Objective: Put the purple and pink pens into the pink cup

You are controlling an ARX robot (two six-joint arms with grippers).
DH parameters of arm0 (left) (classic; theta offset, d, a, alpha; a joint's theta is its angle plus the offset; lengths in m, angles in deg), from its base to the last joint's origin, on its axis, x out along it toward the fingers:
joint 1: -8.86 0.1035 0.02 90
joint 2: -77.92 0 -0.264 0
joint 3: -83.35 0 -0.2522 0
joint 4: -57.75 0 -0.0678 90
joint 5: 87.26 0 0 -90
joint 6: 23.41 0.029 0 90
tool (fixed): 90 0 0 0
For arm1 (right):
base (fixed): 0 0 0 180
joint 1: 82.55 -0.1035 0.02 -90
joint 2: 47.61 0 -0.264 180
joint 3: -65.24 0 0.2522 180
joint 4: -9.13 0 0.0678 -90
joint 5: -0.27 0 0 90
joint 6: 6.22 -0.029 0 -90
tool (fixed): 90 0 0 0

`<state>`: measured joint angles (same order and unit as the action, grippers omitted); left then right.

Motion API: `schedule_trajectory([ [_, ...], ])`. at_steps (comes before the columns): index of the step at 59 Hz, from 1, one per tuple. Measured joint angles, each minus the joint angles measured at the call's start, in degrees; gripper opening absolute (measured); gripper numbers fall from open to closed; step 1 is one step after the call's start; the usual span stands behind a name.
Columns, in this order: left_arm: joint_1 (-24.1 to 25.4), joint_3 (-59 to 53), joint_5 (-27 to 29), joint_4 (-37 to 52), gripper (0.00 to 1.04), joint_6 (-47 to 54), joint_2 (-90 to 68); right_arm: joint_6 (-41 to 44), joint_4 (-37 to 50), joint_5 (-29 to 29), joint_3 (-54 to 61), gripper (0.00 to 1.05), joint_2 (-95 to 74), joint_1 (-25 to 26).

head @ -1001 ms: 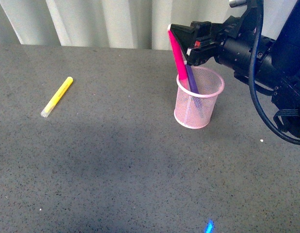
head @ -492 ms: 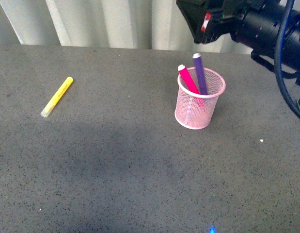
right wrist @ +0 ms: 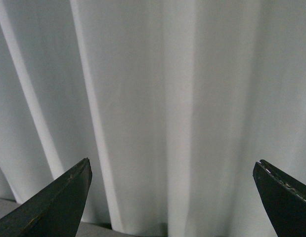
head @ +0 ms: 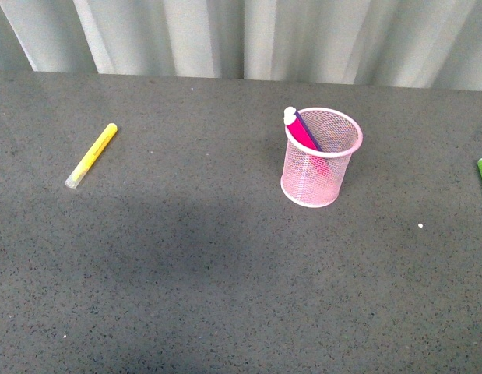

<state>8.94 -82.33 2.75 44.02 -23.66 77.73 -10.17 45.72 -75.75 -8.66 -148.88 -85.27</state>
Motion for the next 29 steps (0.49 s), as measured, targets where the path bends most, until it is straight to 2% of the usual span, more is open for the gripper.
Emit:
schedule_trajectory([
  [10,0.0,0.0,0.0,0.0,0.98,-0.02,0.0,2.56,-7.72,-1.42,-0.07,0.97,10.38,1.49],
  [14,0.0,0.0,0.0,0.0,0.98,0.0,0.0,3.06,-20.13,-10.93,0.37,0.85,17.11,1.11],
  [17,0.02,0.0,-0.02,0.0,0.98,0.0,-0.02,3.34,-26.34,-13.0,4.46,0.75,23.56,1.7],
  [21,0.0,0.0,0.07,0.0,0.98,-0.02,0.0,3.56,-26.69,-13.73,10.56,0.64,29.42,2.25],
  [29,0.0,0.0,0.0,0.0,0.98,0.0,0.0,3.69,-22.16,-13.97,22.75,0.39,37.51,2.75],
])
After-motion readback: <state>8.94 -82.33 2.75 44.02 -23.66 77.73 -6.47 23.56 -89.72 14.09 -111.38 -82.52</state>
